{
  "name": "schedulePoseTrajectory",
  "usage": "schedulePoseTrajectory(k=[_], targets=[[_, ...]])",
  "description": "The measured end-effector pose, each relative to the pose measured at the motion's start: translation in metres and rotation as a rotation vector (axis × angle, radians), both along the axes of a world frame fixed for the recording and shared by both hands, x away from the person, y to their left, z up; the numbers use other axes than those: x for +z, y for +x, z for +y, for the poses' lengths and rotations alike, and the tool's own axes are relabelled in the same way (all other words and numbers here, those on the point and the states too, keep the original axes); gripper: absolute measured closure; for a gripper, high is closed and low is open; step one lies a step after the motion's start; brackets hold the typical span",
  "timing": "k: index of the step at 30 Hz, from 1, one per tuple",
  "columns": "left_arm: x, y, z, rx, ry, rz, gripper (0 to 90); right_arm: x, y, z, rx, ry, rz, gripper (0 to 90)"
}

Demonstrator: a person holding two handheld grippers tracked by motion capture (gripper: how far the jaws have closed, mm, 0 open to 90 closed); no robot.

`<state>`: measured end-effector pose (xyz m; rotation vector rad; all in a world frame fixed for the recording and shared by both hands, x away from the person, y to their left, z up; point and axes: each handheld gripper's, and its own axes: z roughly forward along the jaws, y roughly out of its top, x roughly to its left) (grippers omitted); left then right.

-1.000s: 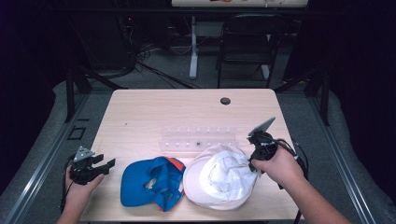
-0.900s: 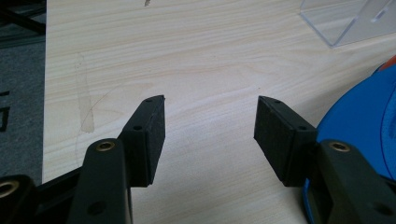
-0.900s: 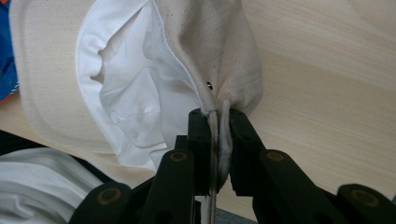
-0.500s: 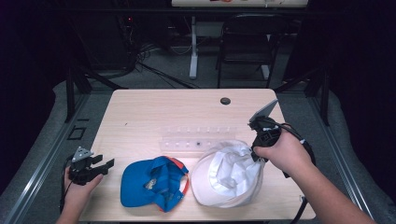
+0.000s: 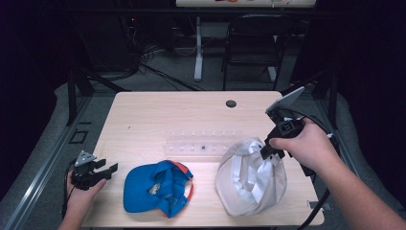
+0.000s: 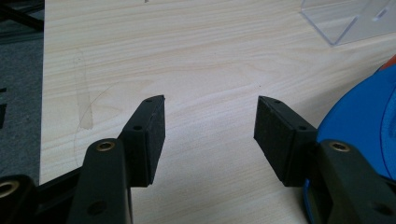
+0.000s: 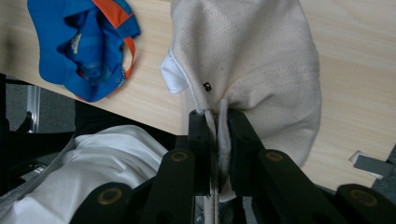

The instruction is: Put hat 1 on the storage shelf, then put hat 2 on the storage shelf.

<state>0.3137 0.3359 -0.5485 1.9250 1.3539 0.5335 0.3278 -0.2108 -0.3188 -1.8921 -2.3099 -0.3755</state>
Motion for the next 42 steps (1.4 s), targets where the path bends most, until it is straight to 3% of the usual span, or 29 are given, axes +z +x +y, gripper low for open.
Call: schedulePoseTrajectory(k=[6, 9, 12, 13, 14, 15, 16, 17, 18, 19, 20, 23, 24, 26, 27, 28, 33, 42], targets=[[0.000, 0.000, 0.001, -0.001, 0.001, -0.001, 43.7, 0.024, -0.002, -0.003, -0.034, -0.030, -0.023, 81.9], [0.000, 0.000, 0.001, 0.000, 0.002, -0.002, 43.7, 0.029, -0.002, -0.007, -0.057, -0.012, -0.024, 81.9], [0.000, -0.001, 0.001, 0.002, 0.000, -0.003, 43.7, 0.033, 0.000, -0.018, -0.082, 0.069, -0.004, 81.9], [0.000, -0.001, 0.001, 0.002, 0.001, -0.002, 43.7, 0.032, 0.000, -0.022, -0.116, 0.124, -0.006, 81.9], [0.000, -0.001, 0.001, 0.003, 0.002, -0.003, 43.7, 0.030, 0.003, -0.030, -0.138, 0.207, 0.014, 81.9], [0.000, -0.001, 0.001, 0.003, 0.002, -0.003, 43.7, 0.030, 0.003, -0.030, -0.138, 0.207, 0.014, 81.9], [0.000, -0.001, 0.001, 0.003, 0.002, -0.003, 43.7, 0.028, 0.004, -0.034, -0.142, 0.245, 0.020, 81.9], [0.000, -0.001, 0.001, 0.005, 0.001, -0.009, 43.7, 0.025, 0.004, -0.035, -0.173, 0.297, 0.017, 81.9], [-0.001, -0.001, 0.001, 0.007, 0.000, -0.011, 43.7, 0.021, 0.006, -0.041, -0.149, 0.373, 0.045, 81.9], [-0.001, -0.001, 0.001, 0.007, 0.000, -0.011, 43.7, 0.021, 0.006, -0.041, -0.149, 0.373, 0.045, 81.9], [-0.001, -0.001, 0.001, 0.010, 0.002, -0.011, 43.7, 0.015, 0.007, -0.042, -0.157, 0.450, 0.055, 82.0], [-0.001, 0.000, 0.000, 0.006, 0.002, -0.010, 43.7, 0.011, 0.008, -0.042, -0.157, 0.488, 0.060, 81.9], [-0.001, -0.001, 0.001, -0.001, 0.010, 0.000, 43.7, 0.008, 0.009, -0.040, -0.160, 0.534, 0.054, 82.0], [0.000, -0.001, 0.001, -0.002, 0.009, -0.002, 43.6, 0.008, 0.009, -0.039, -0.140, 0.550, 0.060, 82.0], [0.000, -0.001, 0.001, -0.002, 0.007, -0.001, 43.6, 0.008, 0.010, -0.036, -0.135, 0.595, 0.050, 82.0], [-0.001, -0.001, 0.000, 0.000, 0.004, -0.003, 43.6, 0.008, 0.010, -0.036, -0.135, 0.595, 0.050, 82.0], [0.000, -0.001, 0.000, -0.001, 0.004, -0.005, 43.5, 0.010, 0.014, -0.027, -0.123, 0.692, 0.020, 82.0], [0.000, -0.001, -0.004, -0.017, -0.004, -0.011, 44.0, 0.012, 0.029, -0.019, -0.121, 0.800, 0.000, 81.9]])
